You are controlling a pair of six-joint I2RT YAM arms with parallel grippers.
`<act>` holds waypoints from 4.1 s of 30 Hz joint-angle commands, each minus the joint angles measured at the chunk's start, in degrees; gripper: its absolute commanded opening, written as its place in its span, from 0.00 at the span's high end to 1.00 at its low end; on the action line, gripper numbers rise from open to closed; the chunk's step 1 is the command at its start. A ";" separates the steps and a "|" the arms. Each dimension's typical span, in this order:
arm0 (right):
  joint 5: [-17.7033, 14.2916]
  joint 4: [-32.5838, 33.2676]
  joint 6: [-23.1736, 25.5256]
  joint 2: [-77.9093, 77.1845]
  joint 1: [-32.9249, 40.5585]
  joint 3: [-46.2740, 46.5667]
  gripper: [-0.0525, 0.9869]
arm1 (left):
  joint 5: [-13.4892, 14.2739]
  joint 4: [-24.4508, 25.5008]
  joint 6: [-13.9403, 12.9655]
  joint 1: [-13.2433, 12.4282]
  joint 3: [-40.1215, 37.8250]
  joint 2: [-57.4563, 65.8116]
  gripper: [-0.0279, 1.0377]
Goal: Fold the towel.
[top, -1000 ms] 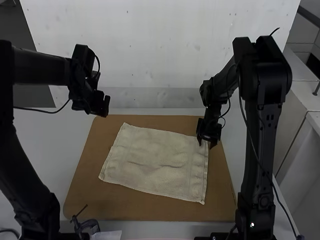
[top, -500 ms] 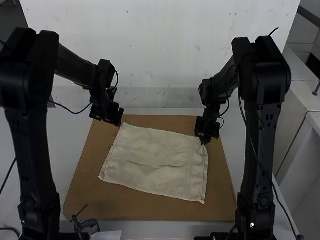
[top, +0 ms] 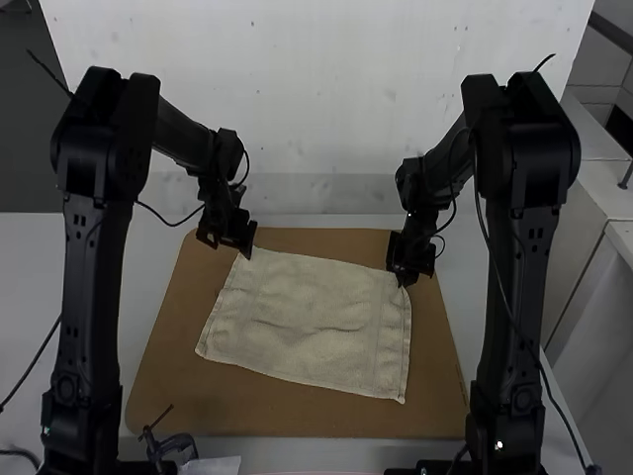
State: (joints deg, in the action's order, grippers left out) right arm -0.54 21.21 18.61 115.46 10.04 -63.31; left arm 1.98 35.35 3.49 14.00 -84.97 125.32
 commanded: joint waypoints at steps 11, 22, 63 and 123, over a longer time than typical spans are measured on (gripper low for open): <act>-3.42 0.32 -2.62 -2.26 -0.29 6.36 0.94 | -7.69 12.11 5.13 2.96 -12.41 10.30 0.97; -4.12 -1.52 -2.53 -5.07 -0.29 3.89 0.94 | -7.34 12.63 5.21 2.00 -10.22 3.36 0.97; -6.94 -2.93 -5.52 -27.66 6.57 11.19 0.94 | -7.52 5.87 8.29 1.29 22.74 -34.00 0.97; 2.64 -8.20 -3.05 -28.01 1.73 21.74 0.38 | -3.82 -7.58 10.14 1.56 39.44 -40.94 0.03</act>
State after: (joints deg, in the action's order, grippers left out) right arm -1.76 12.69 14.41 89.60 13.23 -40.40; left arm -1.39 28.01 14.41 16.40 -45.19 89.56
